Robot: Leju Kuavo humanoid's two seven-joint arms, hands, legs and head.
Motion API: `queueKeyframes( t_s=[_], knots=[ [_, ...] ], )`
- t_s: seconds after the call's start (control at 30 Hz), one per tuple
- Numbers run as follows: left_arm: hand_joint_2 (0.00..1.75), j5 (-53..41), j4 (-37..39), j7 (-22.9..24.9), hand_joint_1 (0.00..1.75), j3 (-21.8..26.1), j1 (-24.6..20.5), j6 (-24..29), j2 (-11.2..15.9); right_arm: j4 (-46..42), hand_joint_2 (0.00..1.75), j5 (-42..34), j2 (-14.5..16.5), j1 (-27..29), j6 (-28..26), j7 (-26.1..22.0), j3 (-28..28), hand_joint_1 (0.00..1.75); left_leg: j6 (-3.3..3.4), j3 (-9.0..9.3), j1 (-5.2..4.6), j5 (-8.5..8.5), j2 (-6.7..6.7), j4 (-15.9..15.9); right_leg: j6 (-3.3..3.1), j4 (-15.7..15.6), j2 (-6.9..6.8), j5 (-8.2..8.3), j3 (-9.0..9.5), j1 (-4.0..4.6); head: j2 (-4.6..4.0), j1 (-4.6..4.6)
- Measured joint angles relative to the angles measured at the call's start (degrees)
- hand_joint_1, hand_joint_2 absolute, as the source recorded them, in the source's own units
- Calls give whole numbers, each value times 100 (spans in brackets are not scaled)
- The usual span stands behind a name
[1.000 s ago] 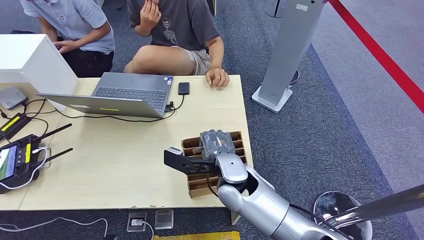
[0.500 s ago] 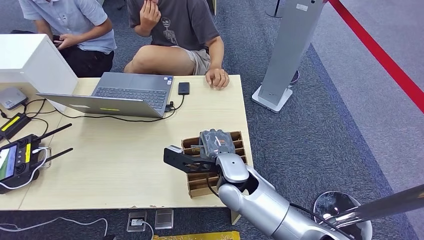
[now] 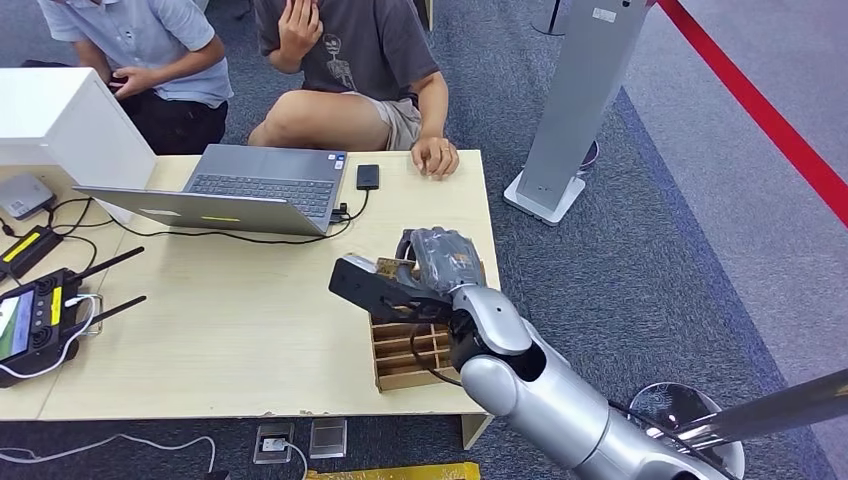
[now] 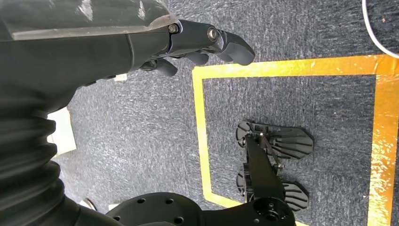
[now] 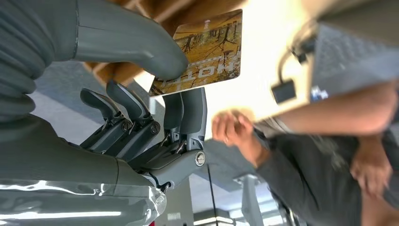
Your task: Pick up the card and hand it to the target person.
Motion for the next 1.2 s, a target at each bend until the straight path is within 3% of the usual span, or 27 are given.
queueKeyframes(
  t_s=[0.17,0.27,0.43,0.53,0.63,0.9,1.2],
  knots=[
    [175,27,0,-32,0,4,11,-3,0,-924,175,-136,-286,-11,-185,-47,-245,169,0,0,0,0,0,0,0,-1,0,0,0,0,0,-4],
    [175,-6,0,-70,0,5,14,-35,0,-1320,175,-322,-432,-44,-333,-385,-338,169,0,-1,0,0,1,0,0,0,1,0,1,0,0,-2],
    [175,-229,0,-162,0,2,-2,-170,0,-827,175,-1538,-366,-333,-225,-2158,-263,169,-1,-7,1,1,0,-3,0,3,-1,0,4,1,0,-6],
    [175,-330,0,-304,0,-4,-35,-203,0,466,175,-1934,-66,-812,-506,-3382,-156,169,-2,-9,1,8,-6,-3,-1,7,-9,1,5,1,0,-8],
    [175,-362,0,-455,0,-8,-51,-220,0,1802,175,-2092,284,-1316,-731,-4014,-98,169,0,-12,1,16,-11,-3,0,9,-18,2,2,1,0,-7],
    [175,-371,0,-508,0,-12,-77,-226,17,4014,175,-1470,893,-2417,-1092,-3958,64,169,1,-24,0,16,-12,-2,0,9,-19,2,-10,0,0,-3],
    [175,-346,0,-443,0,-20,-45,-222,50,5229,175,-687,1097,-2954,-1389,-3467,307,169,1,-22,0,16,-11,-2,0,7,-18,2,-11,0,0,-4]
  ],
)
